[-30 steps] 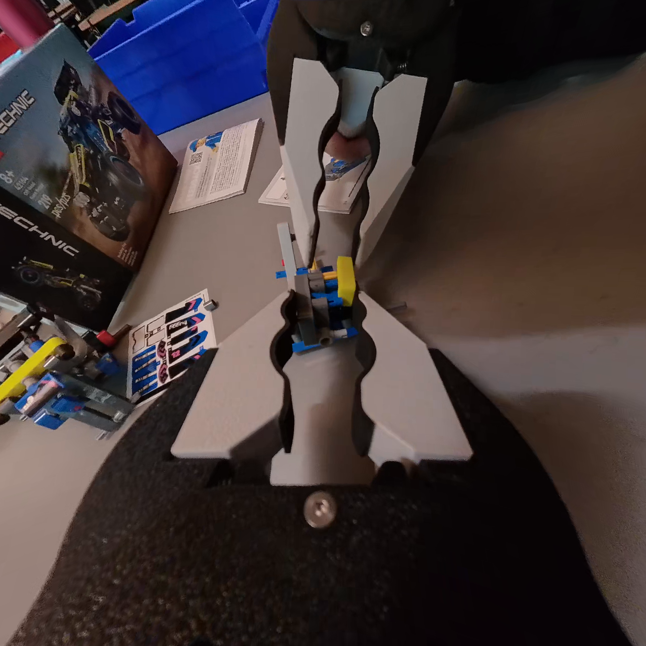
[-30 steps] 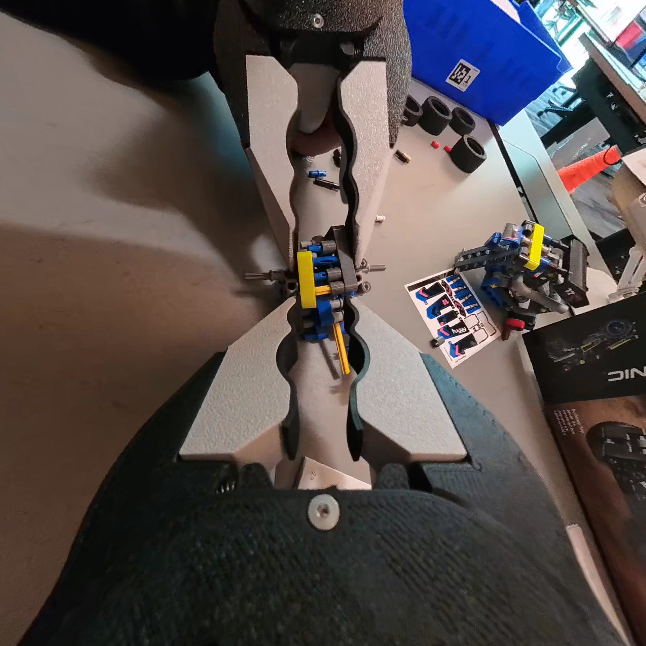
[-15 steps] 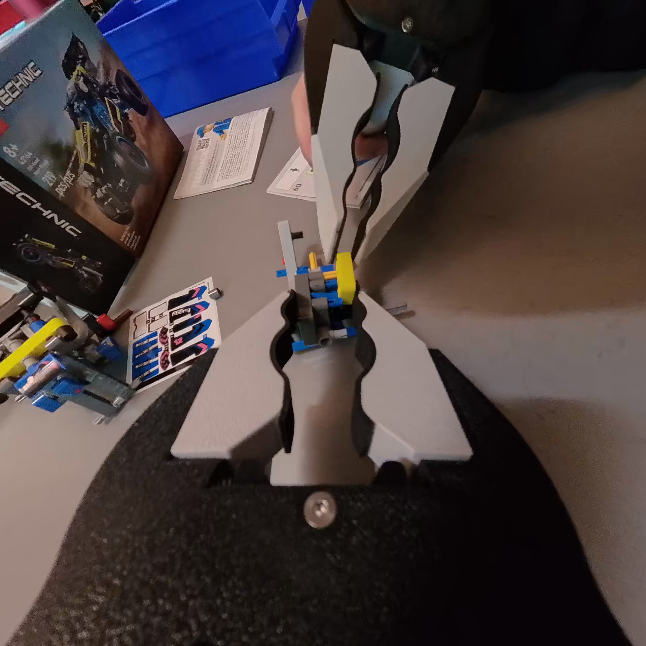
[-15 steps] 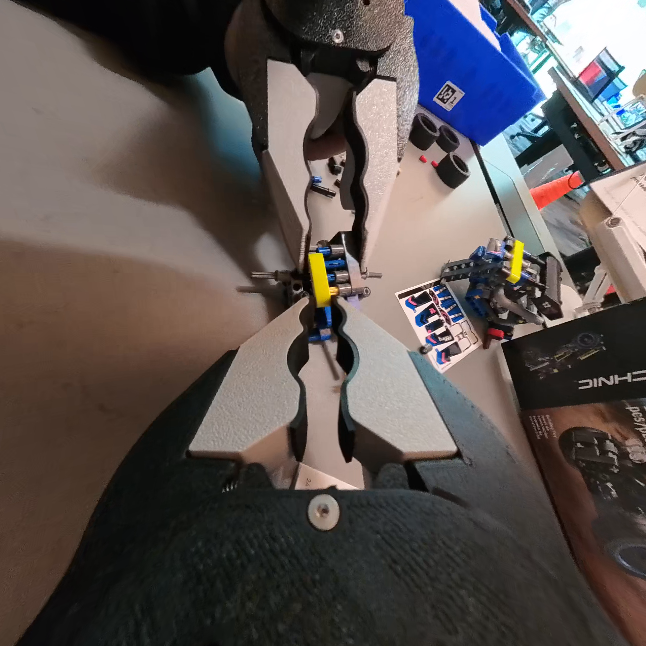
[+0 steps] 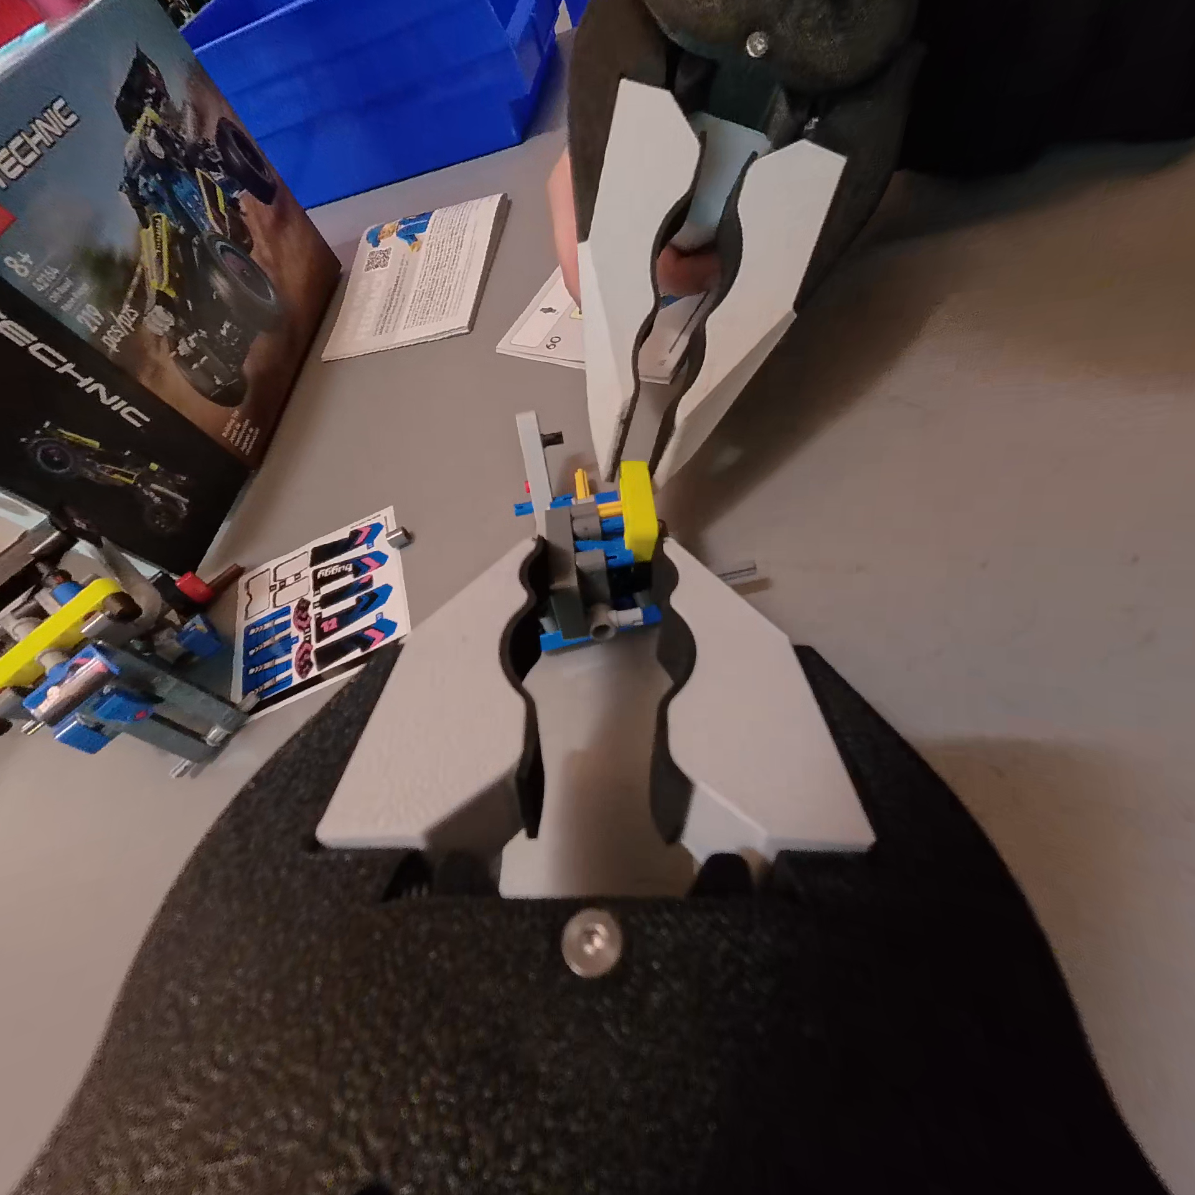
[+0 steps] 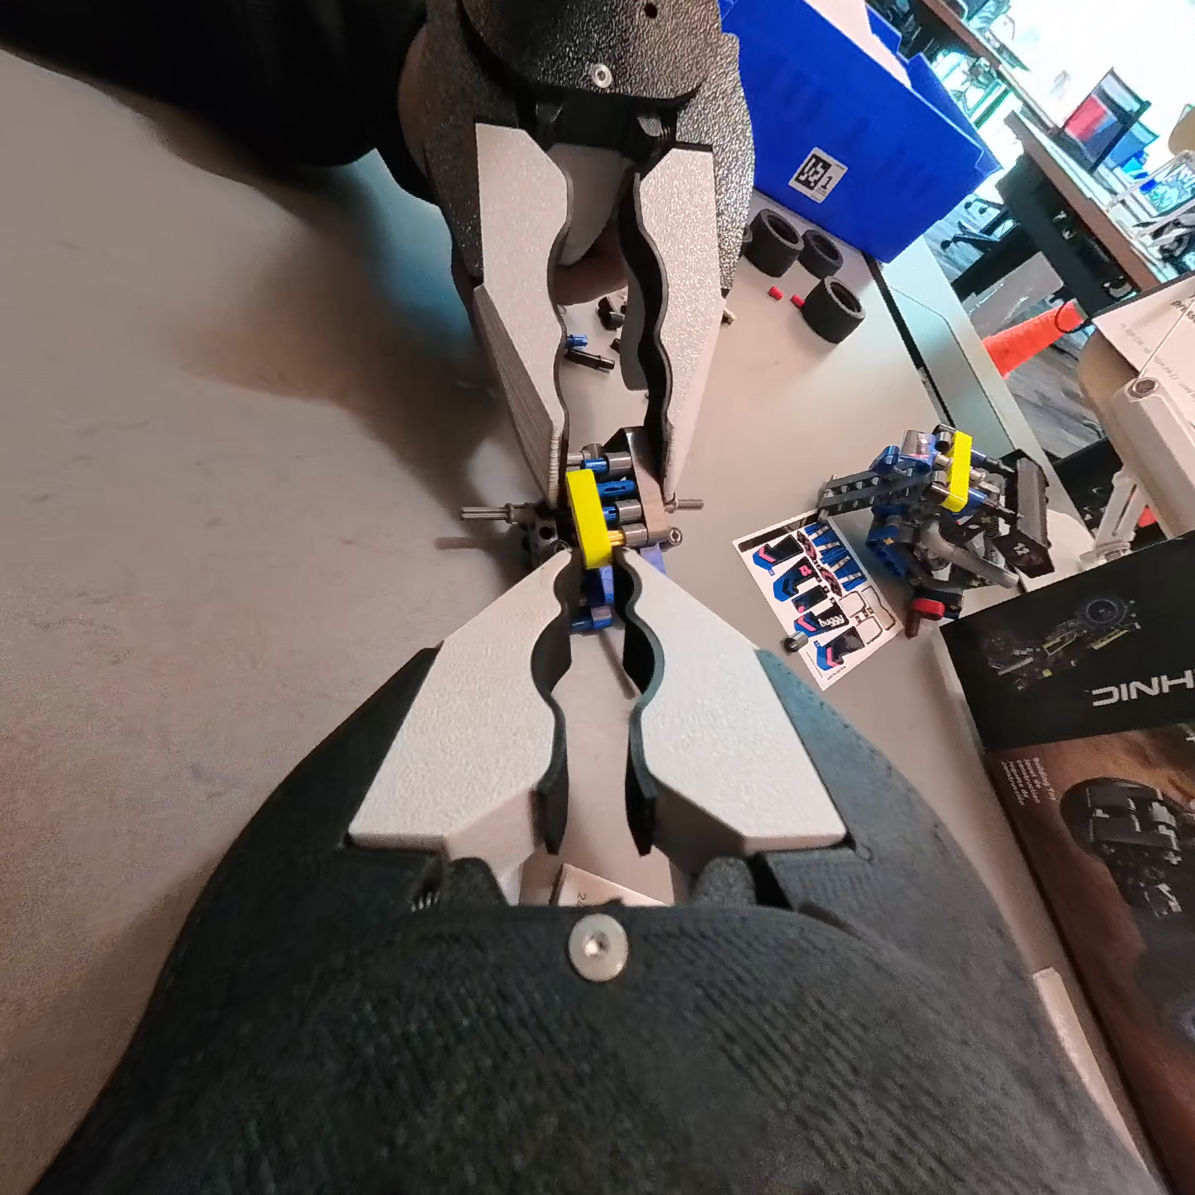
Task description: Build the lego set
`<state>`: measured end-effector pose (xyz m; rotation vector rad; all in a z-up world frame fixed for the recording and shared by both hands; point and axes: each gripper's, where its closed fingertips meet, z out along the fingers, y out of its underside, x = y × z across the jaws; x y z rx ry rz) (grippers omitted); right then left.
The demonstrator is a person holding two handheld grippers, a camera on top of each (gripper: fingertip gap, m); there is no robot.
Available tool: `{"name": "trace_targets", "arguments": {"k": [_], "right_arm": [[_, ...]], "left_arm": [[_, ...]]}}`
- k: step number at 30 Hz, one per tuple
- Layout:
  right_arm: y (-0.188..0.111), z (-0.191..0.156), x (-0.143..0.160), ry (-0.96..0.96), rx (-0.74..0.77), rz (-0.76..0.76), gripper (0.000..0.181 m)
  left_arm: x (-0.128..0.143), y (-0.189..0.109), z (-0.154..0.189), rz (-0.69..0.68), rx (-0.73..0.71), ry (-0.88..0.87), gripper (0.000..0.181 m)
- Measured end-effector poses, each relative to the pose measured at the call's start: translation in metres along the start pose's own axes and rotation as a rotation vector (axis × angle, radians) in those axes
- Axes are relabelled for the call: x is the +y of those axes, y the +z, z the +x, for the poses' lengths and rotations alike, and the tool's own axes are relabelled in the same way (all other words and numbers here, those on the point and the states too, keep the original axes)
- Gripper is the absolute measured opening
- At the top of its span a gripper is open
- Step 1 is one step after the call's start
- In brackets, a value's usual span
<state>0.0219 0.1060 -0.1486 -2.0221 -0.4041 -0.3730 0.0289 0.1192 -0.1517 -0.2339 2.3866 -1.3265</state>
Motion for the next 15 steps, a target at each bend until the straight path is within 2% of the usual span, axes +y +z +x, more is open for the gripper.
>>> {"name": "trace_targets", "arguments": {"k": [1,10,15], "right_arm": [[0.0001,0.0010,0.0000,-0.007,0.010,0.001,0.008],[0.0000,0.0062,-0.0037,-0.126,0.105,0.011,0.015],[-0.0001,0.0029,-0.0082,-0.153,0.104,0.030,0.012]], "left_arm": [[0.0003,0.0000,-0.0007,-0.001,-0.003,-0.003,0.029],[0.0012,-0.0015,-0.0006,0.001,0.024,-0.028,0.029],[0.0010,-0.0016,0.0006,0.003,0.040,-0.036,0.029]]}}
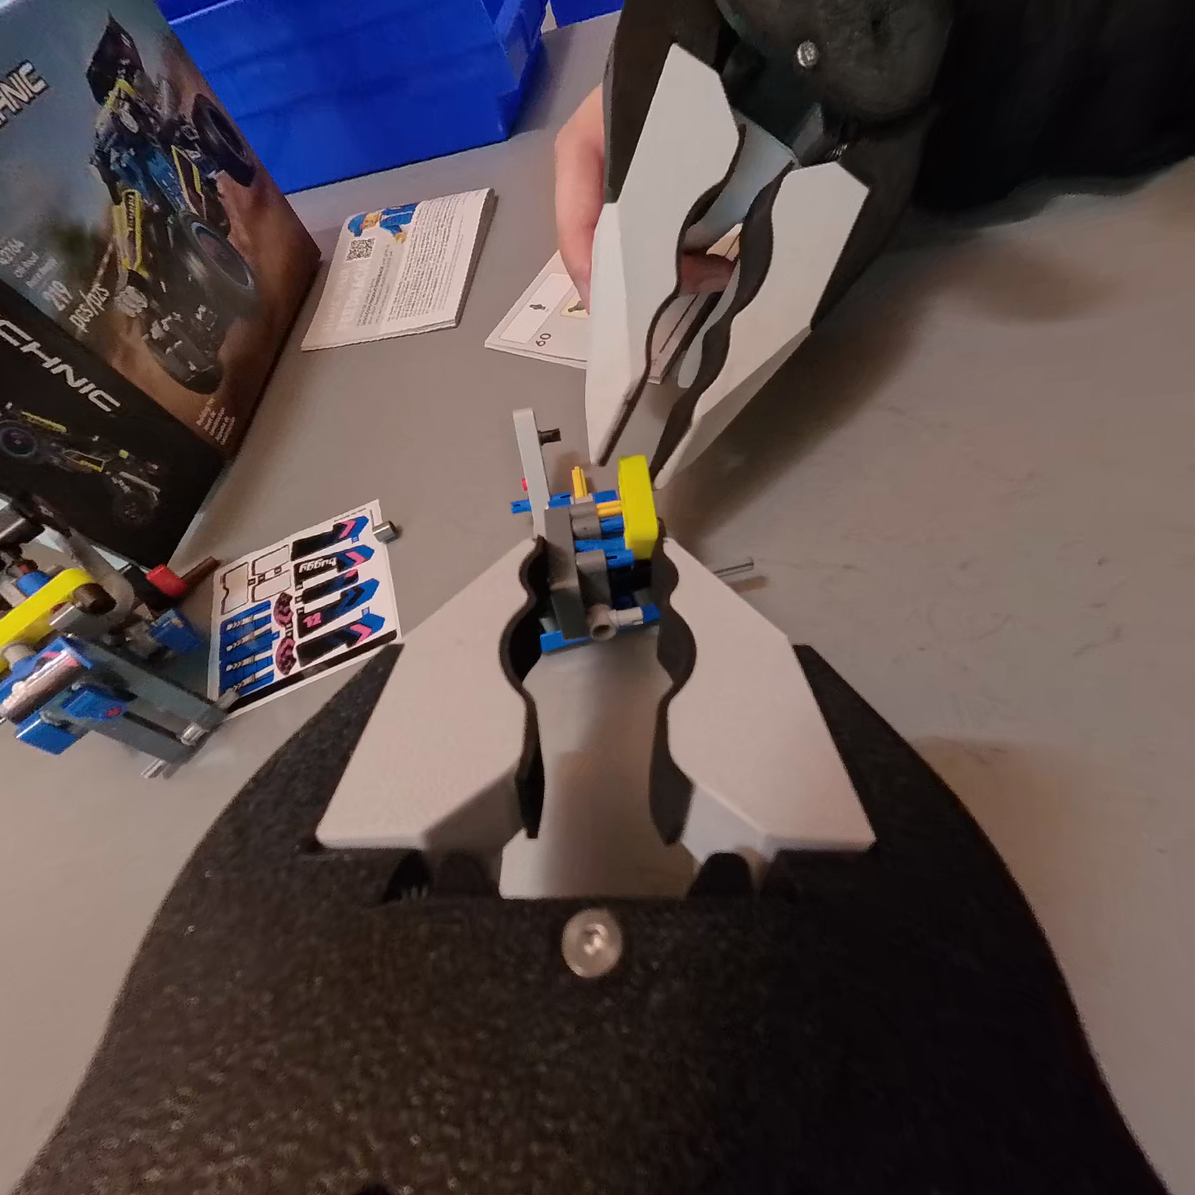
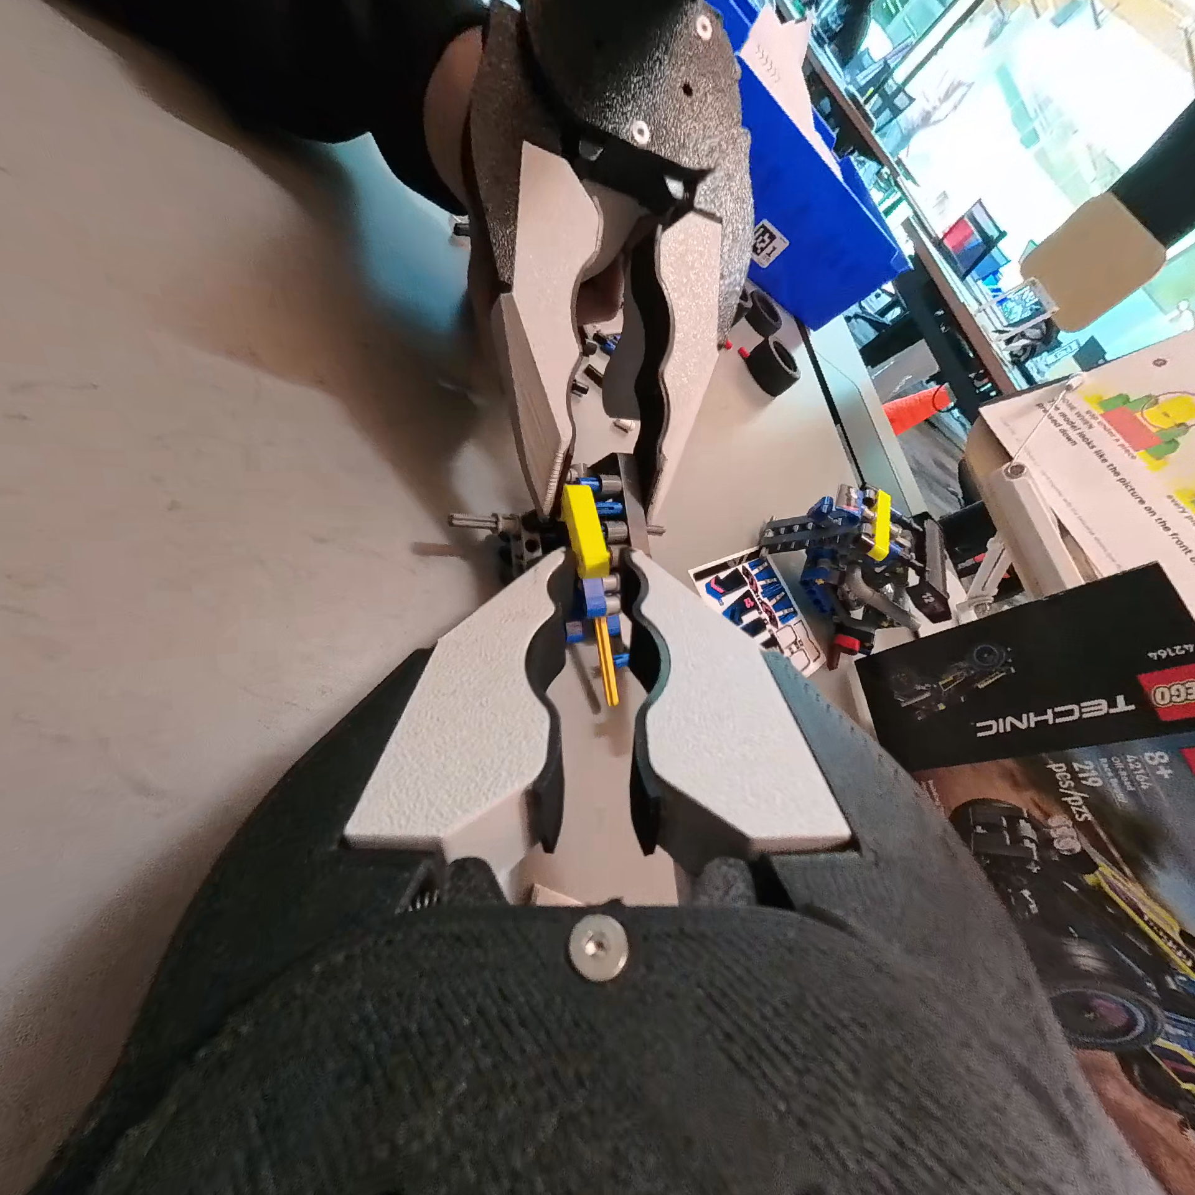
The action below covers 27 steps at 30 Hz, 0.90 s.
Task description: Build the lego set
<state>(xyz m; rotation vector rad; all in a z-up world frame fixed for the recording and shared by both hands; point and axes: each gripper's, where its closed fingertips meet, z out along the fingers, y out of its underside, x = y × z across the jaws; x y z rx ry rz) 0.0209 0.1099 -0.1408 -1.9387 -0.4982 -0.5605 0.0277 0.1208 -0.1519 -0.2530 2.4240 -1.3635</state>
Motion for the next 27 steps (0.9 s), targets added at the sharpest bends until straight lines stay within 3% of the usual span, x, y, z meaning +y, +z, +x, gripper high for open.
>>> {"name": "trace_targets", "arguments": {"k": [27], "right_arm": [[0.0006,0.0061,-0.0019,-0.105,0.088,0.001,0.011]], "left_arm": [[0.0004,0.0002,-0.0044,-0.005,0.008,-0.090,0.029]]}}
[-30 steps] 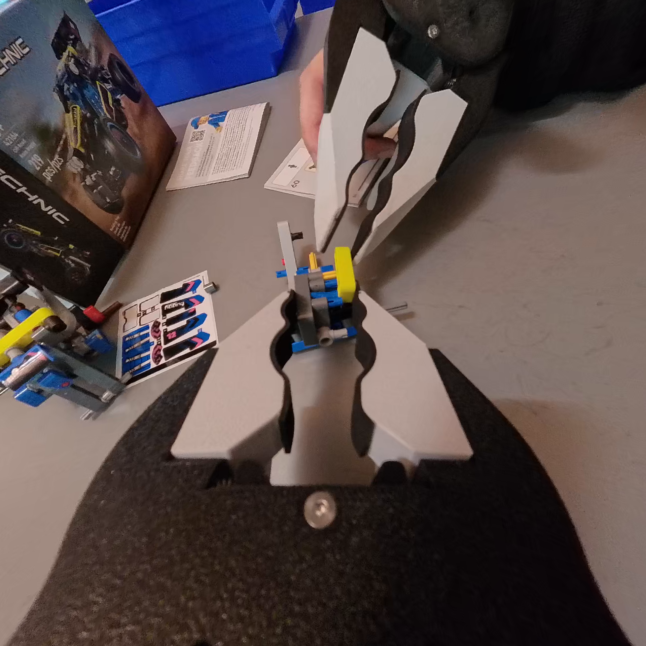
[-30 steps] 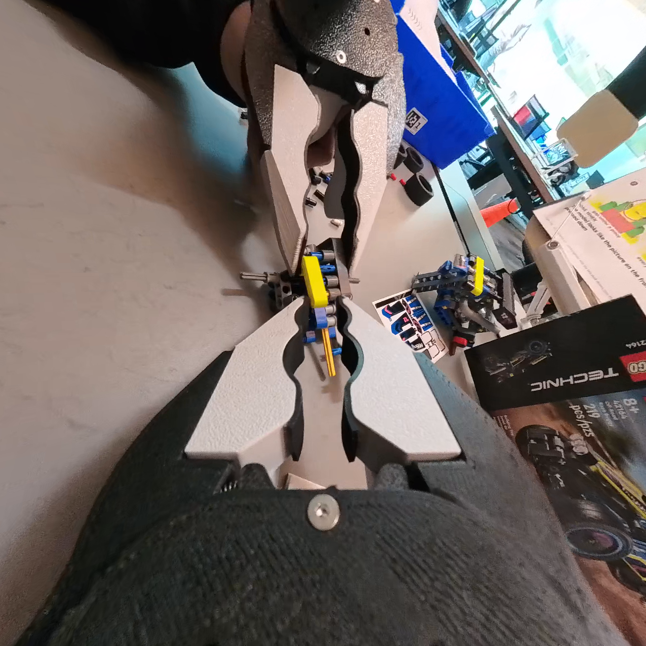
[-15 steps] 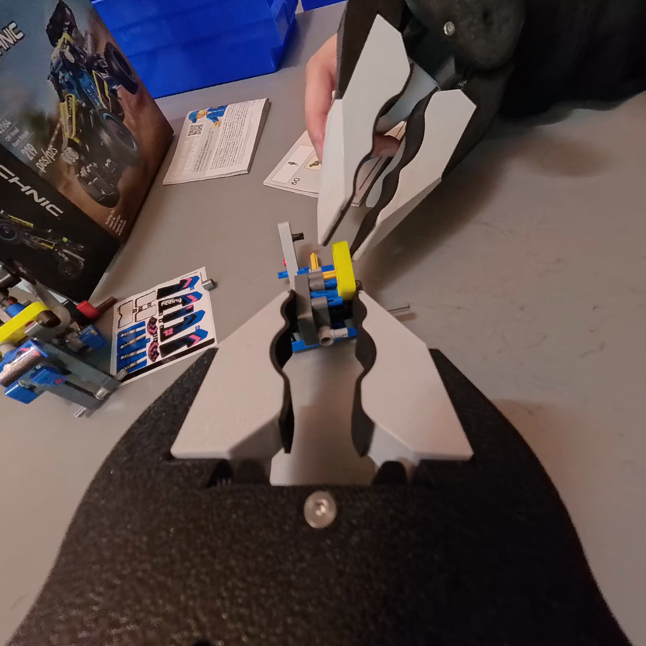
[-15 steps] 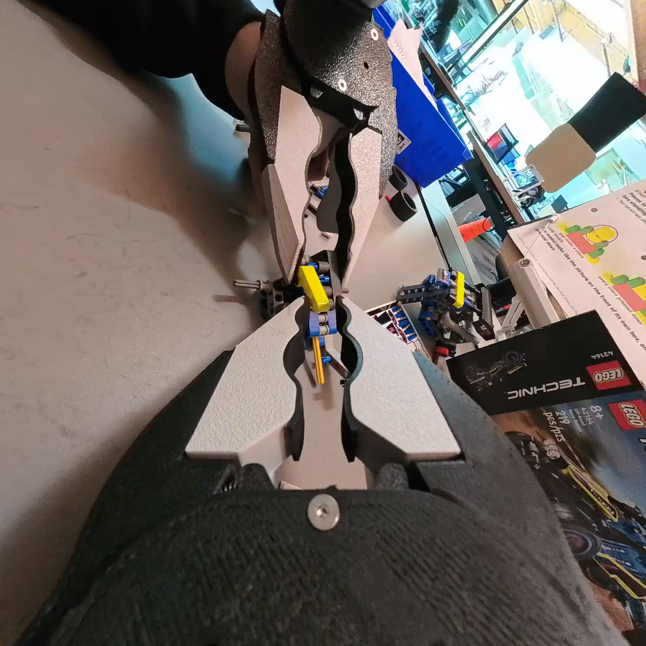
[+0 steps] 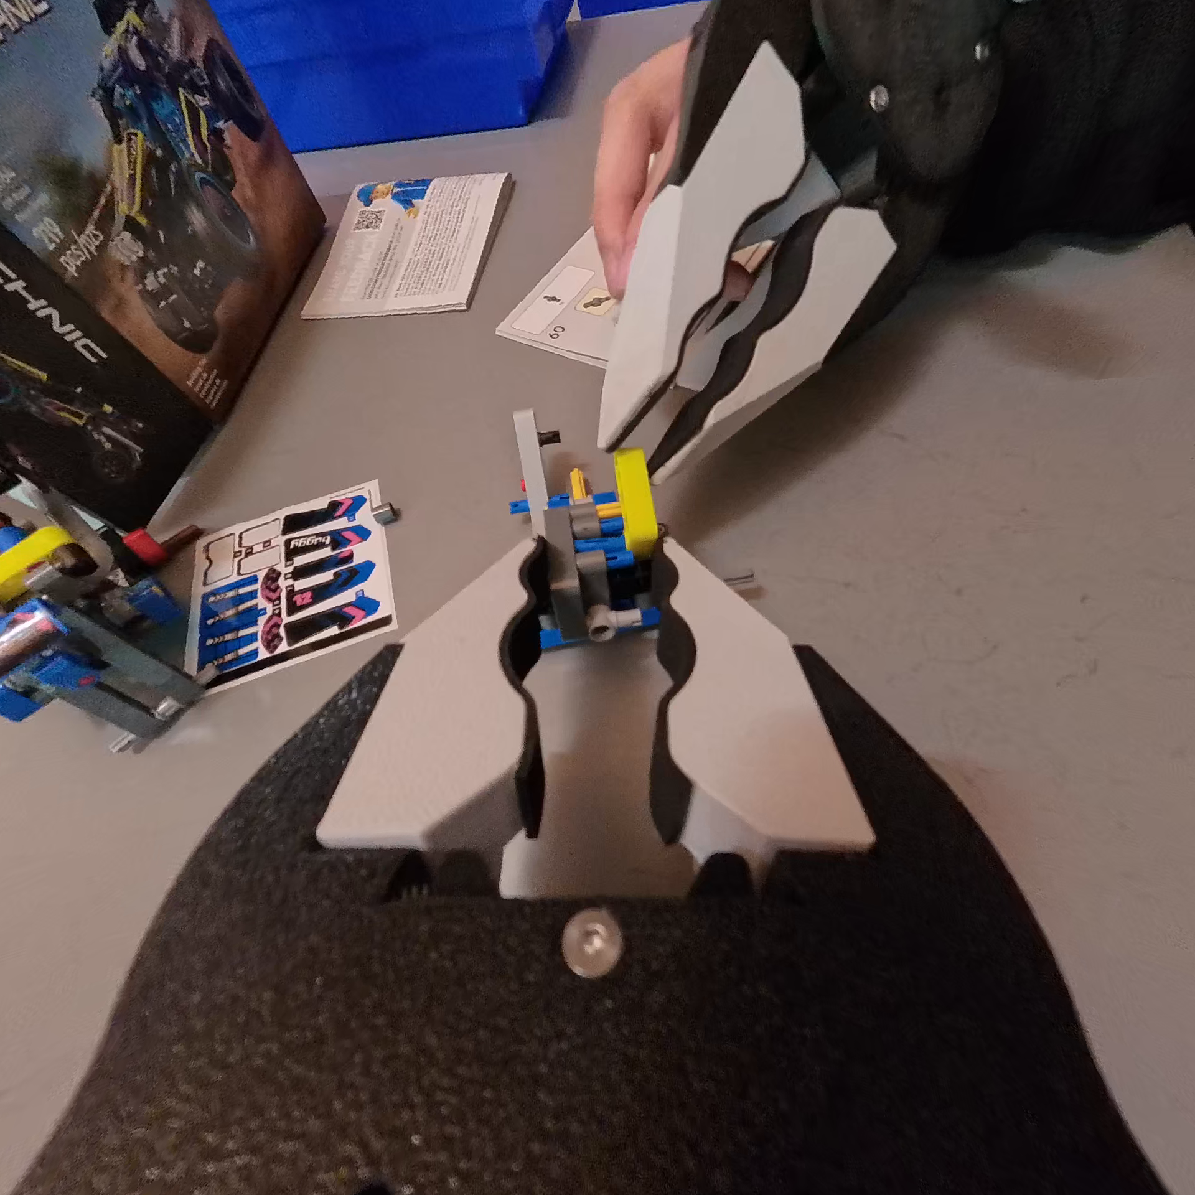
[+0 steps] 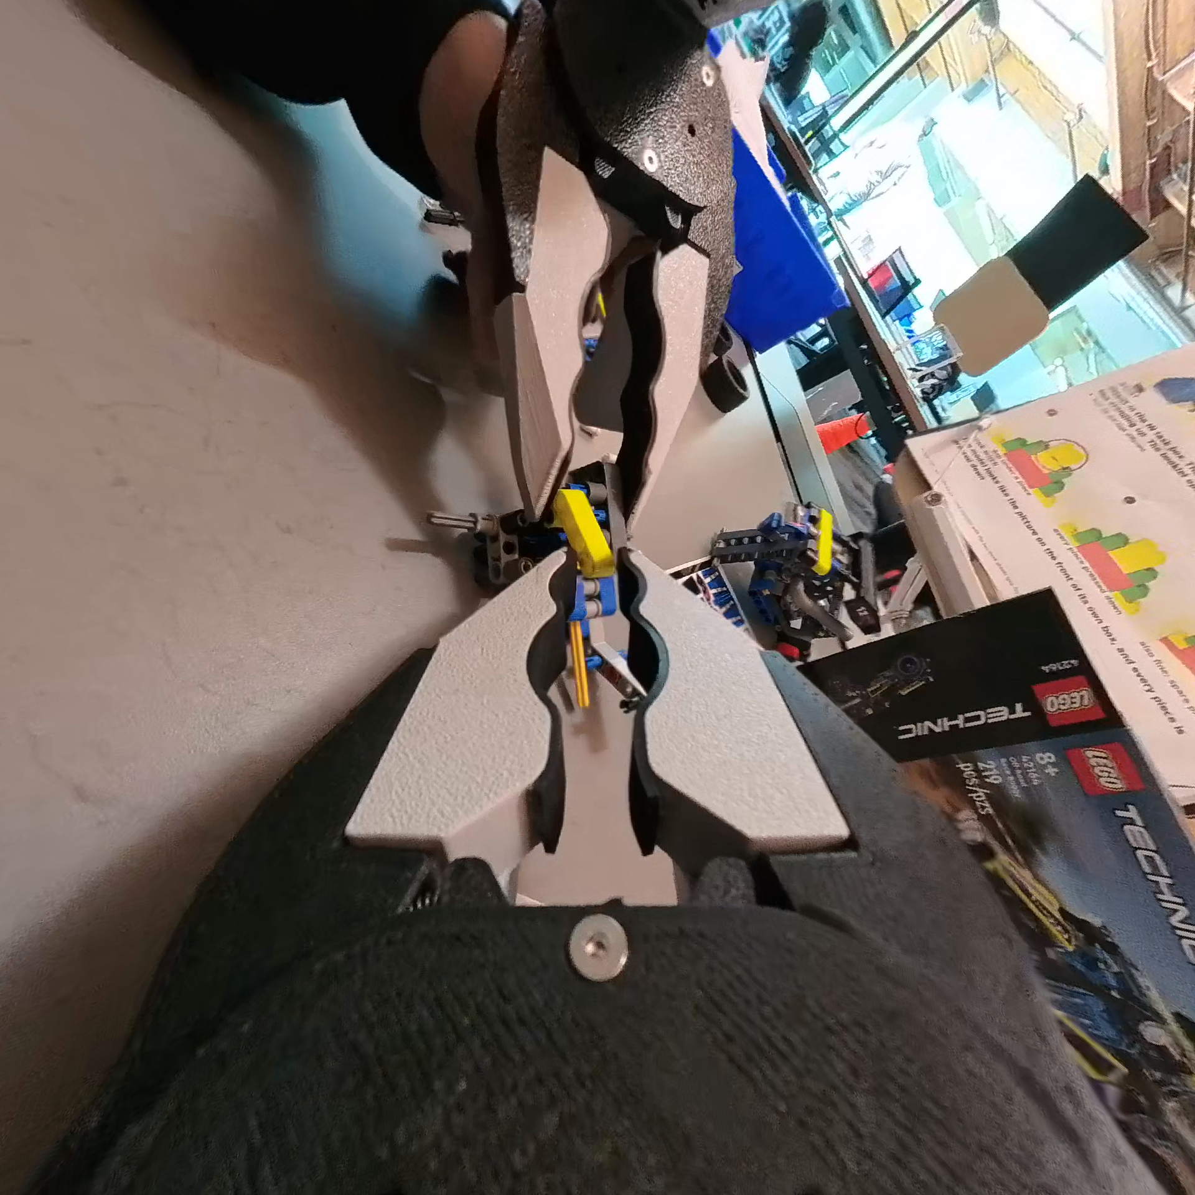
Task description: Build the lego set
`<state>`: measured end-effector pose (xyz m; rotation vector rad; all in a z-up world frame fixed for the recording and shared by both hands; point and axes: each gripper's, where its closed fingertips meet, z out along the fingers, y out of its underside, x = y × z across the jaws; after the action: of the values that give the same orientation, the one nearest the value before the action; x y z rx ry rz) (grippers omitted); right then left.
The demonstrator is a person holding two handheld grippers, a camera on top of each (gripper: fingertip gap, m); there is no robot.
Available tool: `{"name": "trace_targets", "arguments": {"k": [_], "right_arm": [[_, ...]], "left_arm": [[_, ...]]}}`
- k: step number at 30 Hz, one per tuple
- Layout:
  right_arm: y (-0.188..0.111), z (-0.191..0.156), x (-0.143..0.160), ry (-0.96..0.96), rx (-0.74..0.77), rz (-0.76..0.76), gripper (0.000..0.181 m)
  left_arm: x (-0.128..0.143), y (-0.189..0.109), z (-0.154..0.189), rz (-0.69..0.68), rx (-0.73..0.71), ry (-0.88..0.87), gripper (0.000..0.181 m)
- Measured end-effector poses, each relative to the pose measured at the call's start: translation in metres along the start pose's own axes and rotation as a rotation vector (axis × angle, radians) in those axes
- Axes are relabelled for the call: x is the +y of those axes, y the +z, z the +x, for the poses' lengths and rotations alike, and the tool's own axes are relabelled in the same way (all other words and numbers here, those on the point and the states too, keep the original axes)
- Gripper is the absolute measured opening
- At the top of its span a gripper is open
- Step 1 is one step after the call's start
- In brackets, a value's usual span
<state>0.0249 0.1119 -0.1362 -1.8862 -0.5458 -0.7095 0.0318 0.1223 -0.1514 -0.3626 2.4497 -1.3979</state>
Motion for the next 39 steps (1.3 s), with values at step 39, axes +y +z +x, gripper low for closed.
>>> {"name": "trace_targets", "arguments": {"k": [39], "right_arm": [[0.008,0.006,0.004,-0.553,0.173,-0.202,0.006]], "left_arm": [[-0.003,-0.001,0.004,0.018,0.064,-0.125,0.028]]}}
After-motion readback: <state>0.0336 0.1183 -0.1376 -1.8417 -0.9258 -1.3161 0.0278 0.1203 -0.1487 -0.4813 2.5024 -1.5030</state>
